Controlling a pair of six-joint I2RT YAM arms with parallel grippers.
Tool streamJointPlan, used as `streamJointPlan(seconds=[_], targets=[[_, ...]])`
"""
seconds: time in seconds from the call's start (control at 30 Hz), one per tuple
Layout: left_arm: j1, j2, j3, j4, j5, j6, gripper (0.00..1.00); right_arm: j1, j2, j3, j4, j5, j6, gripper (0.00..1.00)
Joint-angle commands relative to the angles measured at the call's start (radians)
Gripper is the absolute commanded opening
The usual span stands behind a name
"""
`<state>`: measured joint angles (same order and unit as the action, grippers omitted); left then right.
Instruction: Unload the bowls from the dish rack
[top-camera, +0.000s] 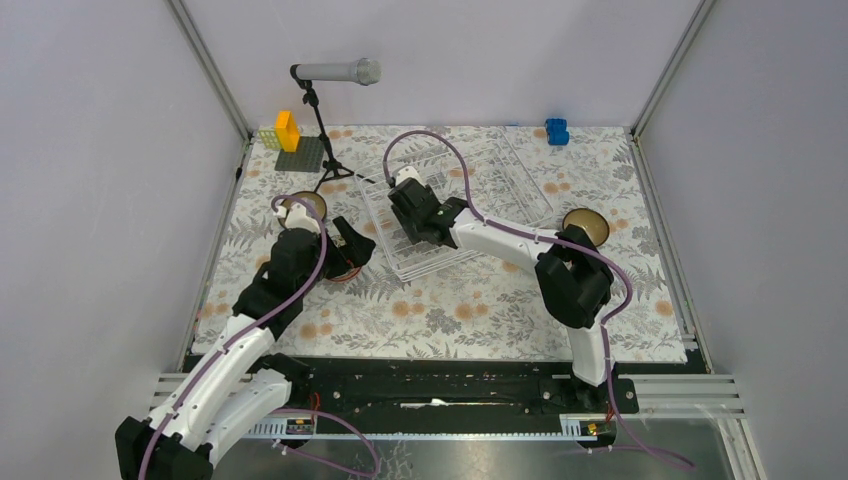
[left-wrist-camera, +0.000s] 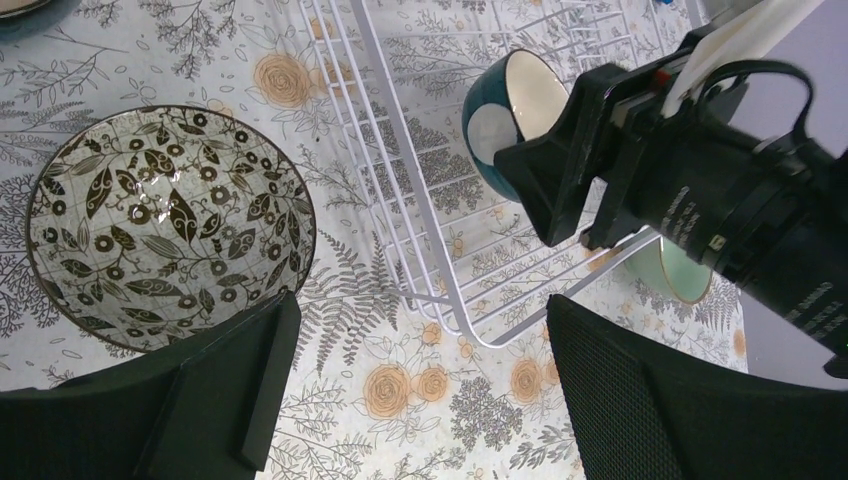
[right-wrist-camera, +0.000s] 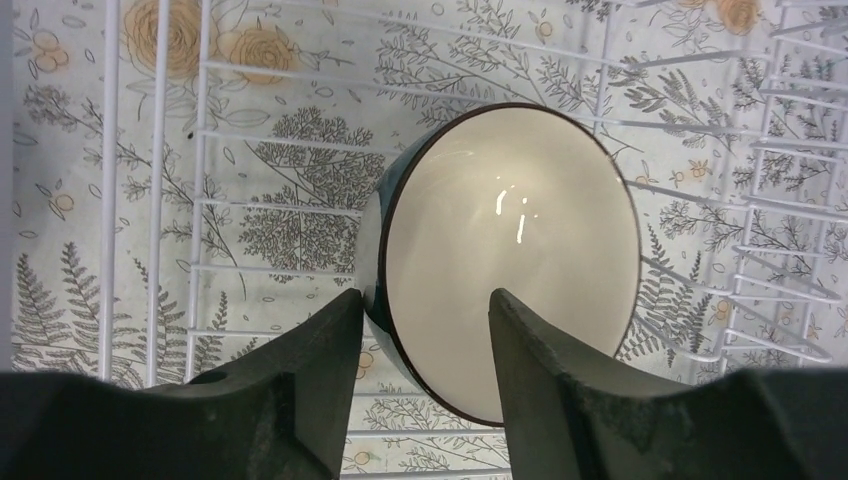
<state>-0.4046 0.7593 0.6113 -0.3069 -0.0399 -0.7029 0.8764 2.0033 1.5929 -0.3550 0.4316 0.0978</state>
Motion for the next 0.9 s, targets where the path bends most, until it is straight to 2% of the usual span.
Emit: streamJointPlan(seconds=[0.0, 0.1, 0.27, 0.33, 0.6, 0.67, 0.87], targets=[[0.001, -0.016, 0.048, 0.01, -0.026, 0.021, 0.99, 0.005, -0.049, -0.022, -0.013, -0.038, -0.008, 0.53], [0.001, -0.02, 0.048, 0.005, -0.028, 0.023, 0.99, 0.005, -0.049, -0.031, -0.013, -0.054, -0.014, 0.48], [0.001, -0.028, 0.044, -0.001, -0.032, 0.021, 0.99, 0.004, -0.051, -0.037, -0.013, -0.079, -0.048, 0.33], [0.001, -0.031, 0.041, -0.003, -0.034, 0.02, 0.99, 0.005, -0.053, -0.039, -0.014, -0.081, -0.064, 0.31], [0.001, -0.03, 0.042, -0.002, -0.041, 0.02, 0.99, 0.004, -0.078, -0.039, -0.014, -0.072, -0.093, 0.04], [0.001, -0.029, 0.045, -0.004, -0.041, 0.02, 0.99, 0.005, -0.084, -0.017, -0.027, -0.045, -0.093, 0.0], [0.001, -0.026, 0.047, -0.004, -0.041, 0.016, 0.99, 0.01, -0.102, 0.111, -0.097, 0.039, -0.155, 0.0]])
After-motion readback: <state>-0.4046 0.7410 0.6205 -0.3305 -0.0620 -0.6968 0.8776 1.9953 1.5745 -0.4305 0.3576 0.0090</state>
